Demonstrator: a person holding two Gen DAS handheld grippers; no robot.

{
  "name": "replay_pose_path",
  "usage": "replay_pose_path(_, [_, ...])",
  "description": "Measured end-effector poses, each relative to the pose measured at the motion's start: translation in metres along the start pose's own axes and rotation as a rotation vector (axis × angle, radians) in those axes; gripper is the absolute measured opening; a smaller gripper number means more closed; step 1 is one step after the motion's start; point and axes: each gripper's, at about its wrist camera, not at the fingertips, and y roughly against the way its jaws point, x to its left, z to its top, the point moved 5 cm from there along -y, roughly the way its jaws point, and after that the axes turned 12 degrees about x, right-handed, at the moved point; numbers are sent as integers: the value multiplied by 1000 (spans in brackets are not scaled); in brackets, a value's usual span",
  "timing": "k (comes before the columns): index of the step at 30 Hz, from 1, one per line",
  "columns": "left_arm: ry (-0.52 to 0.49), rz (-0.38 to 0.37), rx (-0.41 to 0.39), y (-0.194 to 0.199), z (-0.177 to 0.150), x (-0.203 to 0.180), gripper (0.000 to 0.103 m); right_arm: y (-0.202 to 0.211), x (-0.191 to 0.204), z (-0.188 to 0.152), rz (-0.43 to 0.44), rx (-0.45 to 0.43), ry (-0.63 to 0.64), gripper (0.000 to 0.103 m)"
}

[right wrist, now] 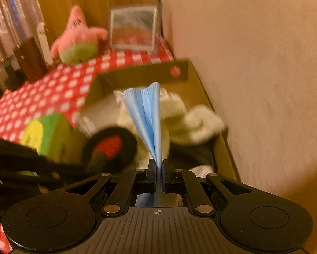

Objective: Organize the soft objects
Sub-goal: 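Carry the hair tie and blue mask over the cardboard tray, then open the right gripper to drop the mask while the left gripper releases the hair tie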

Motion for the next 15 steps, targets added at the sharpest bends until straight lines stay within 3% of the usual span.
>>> replay_pose_path(6, [-1, 7, 23, -15, 5, 4, 8, -18, -11, -9, 22, 70, -16, 5])
replay_pose_path(13, [3, 35, 35, -23, 10, 7, 9, -32, -10, -2, 71, 58, -15, 5])
replay_pose_path(15, [7, 47, 32, -22, 10, 7, 14, -34, -9, 1, 72, 49, -8, 5])
